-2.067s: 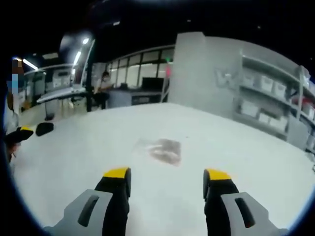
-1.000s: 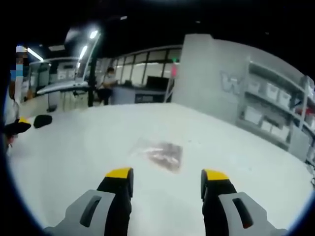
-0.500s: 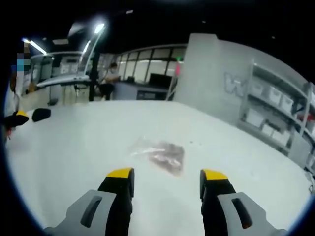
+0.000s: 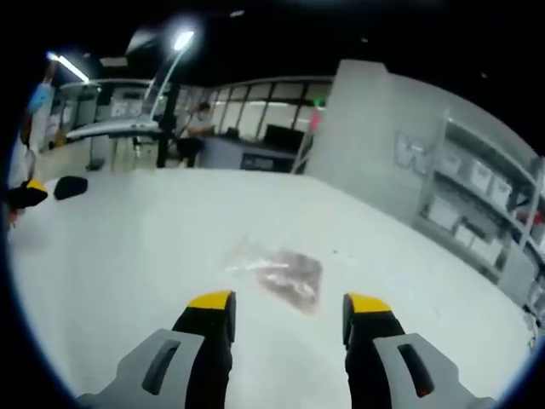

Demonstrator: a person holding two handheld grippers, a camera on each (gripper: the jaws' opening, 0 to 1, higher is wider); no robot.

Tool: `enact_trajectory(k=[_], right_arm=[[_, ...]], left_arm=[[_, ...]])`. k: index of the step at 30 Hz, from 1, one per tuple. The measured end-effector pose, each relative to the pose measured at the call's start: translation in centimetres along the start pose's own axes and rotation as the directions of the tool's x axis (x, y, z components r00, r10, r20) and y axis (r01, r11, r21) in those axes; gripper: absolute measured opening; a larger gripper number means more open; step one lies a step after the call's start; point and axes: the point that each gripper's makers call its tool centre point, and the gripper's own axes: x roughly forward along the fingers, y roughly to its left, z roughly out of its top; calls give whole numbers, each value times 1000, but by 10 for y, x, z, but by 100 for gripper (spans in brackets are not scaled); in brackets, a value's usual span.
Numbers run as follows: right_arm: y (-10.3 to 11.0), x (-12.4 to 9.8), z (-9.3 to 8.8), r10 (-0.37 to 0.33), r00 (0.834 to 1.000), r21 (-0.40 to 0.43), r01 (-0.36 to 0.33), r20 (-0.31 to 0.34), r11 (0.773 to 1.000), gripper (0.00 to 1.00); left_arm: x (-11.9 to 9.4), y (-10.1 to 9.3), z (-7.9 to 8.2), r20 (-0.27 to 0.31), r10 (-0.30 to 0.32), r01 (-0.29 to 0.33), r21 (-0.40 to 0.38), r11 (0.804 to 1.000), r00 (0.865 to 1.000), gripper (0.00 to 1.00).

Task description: Open the resealable bag by pulling the two sides of the seal apart until the entire bag opening is separated and visibly accessible.

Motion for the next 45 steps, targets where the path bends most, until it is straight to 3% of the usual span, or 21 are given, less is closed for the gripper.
enact_trajectory(k=[14, 20, 25, 31, 38, 45], right_arm=[[0, 11, 0, 18, 1000, -98, -20, -18, 995, 47], [0, 13, 2, 29, 1000, -94, -29, -1, 995, 45], [0, 16, -1, 28, 1000, -167, -30, -15, 986, 44], [7, 21, 3, 36, 999, -284, -41, -20, 958, 42], [8, 26, 6, 43, 999, -309, -46, -17, 950, 39], [14, 31, 9, 47, 998, -441, -55, -29, 896, 37]], left_arm=[[2, 1, -1, 6, 0, 0, -9, 1000, 1000, 95], [3, 3, -4, 3, 2, -2, -17, 1000, 1000, 95], [5, 3, -4, 3, 2, -1, -19, 1000, 1000, 95], [6, 4, -4, 5, 2, -1, -22, 1000, 1000, 95], [5, 7, -5, 3, 7, -7, -22, 1000, 1000, 96], [5, 9, -5, 7, 9, -9, -24, 1000, 1000, 96]])
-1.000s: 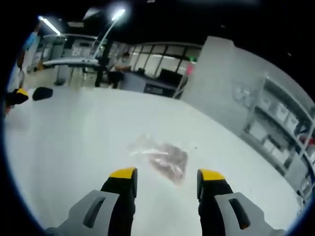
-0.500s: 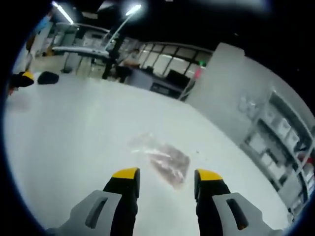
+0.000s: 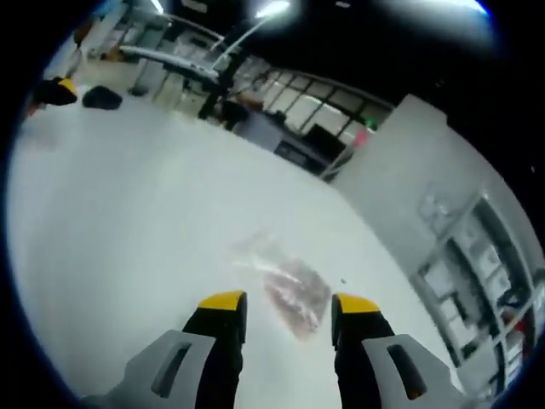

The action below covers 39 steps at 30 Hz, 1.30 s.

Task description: Open the resealable bag by pulling the two sides of the seal apart until the entire bag opening is separated and visibly accessible.

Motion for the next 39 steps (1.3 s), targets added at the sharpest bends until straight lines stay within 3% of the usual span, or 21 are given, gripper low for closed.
enact_trajectory(k=[16, 39], right_arm=[[2, 22, 4, 24, 999, -147, -27, -20, 989, 37], [5, 33, 4, 33, 999, -198, -38, -28, 980, 35]], left_arm=[[0, 7, 2, 2, 9, -9, 4, 1000, 1000, 96], [-1, 17, -5, 2, 21, -21, -14, 1000, 1000, 96]])
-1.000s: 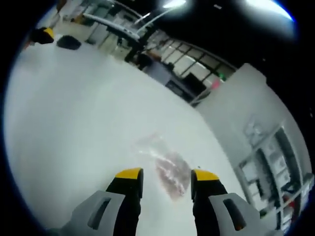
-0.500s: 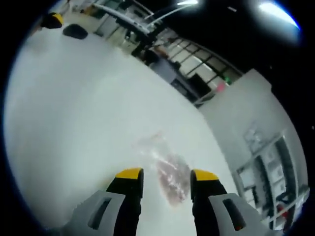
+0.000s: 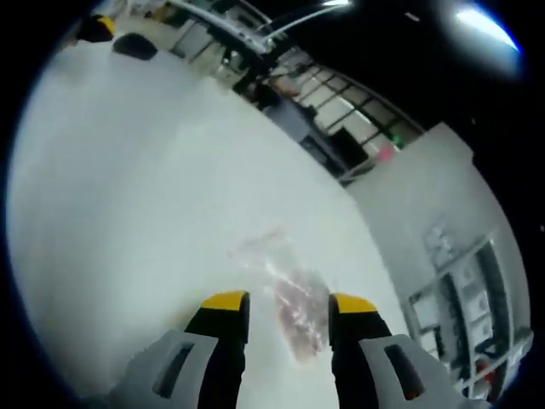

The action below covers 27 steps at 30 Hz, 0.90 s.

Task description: Open the resealable bag by pulling the two sides of the seal apart until the entire bag opening is separated and visibly accessible.

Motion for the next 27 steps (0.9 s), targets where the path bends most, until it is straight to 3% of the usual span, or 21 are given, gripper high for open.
enact_trajectory(k=[12, 27], right_arm=[[3, 5, 3, 1, 1000, -56, -1, 2, 998, 32], [5, 12, 7, 13, 1000, -62, -13, 4, 998, 29]], left_arm=[[1, 1, 2, 3, 0, 0, 2, 1000, 1000, 96], [2, 5, 2, 7, 3, -3, -1, 1000, 1000, 96]])
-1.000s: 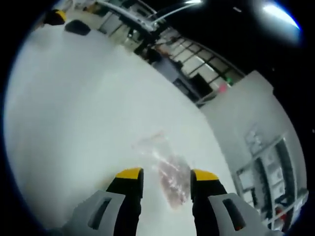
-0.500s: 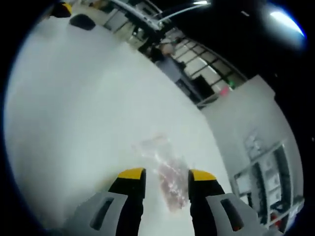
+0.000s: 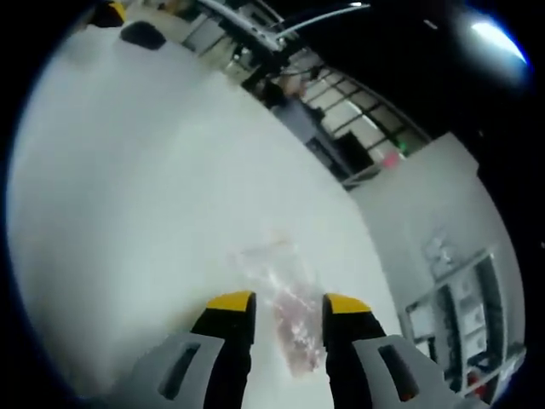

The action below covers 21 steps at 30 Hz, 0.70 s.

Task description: Open the resealable bag by pulling the two sides of the seal apart until the entire bag opening is separated and visibly accessible.

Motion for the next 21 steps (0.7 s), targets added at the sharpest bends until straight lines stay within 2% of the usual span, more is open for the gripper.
enact_trajectory(k=[9, 19, 21], right_arm=[[6, 7, 3, 42, 999, 20, -42, 13, 999, 18], [16, 13, 3, 92, 995, 105, -94, 23, 990, 1], [18, 13, 3, 97, 995, 111, -99, 21, 989, 0]], left_arm=[[-1, 3, -1, 2, 5, -5, -5, 1000, 1000, 96], [-2, 5, -1, 1, 9, -9, -5, 1000, 1000, 96], [-3, 5, -2, 1, 9, -9, -5, 1000, 1000, 96]])
